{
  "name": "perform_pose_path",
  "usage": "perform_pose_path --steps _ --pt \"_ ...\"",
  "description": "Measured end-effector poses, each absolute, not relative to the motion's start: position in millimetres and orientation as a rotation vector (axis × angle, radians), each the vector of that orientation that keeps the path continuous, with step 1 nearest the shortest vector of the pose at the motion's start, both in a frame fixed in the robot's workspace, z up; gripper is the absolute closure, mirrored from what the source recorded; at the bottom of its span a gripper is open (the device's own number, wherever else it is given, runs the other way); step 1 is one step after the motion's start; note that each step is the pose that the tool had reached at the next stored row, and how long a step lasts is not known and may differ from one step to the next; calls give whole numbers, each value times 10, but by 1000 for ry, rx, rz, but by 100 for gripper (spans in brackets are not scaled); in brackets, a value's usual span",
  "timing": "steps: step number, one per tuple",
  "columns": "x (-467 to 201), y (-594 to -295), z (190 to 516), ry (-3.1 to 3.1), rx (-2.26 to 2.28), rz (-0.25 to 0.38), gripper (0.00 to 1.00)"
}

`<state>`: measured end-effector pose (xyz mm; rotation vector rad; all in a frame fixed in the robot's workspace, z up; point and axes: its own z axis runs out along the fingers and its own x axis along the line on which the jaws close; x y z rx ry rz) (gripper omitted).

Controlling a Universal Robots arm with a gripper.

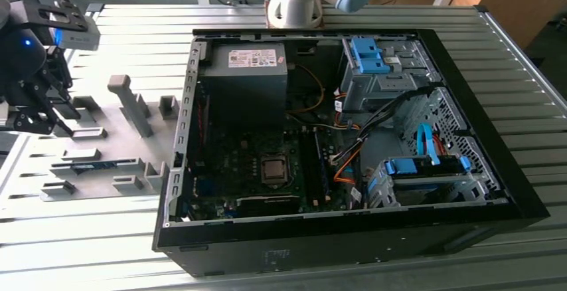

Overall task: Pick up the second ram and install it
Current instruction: 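Pick up the second ram and move it above second insertion slot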

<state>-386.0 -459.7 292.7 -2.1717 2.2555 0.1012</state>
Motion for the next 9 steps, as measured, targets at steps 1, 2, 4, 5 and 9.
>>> perform_pose_path --steps 1,2,4,5,9 --pt "-3860 -4597 2925 2256 -2172 101 62" --pt "-3860 -4597 2922 2256 -2172 101 62" --pt "-3861 -4597 2916 2256 -2172 101 62" --pt "-3860 -4597 2915 2256 -2172 101 62" --pt "-3860 -4597 2908 2255 -2172 101 62"
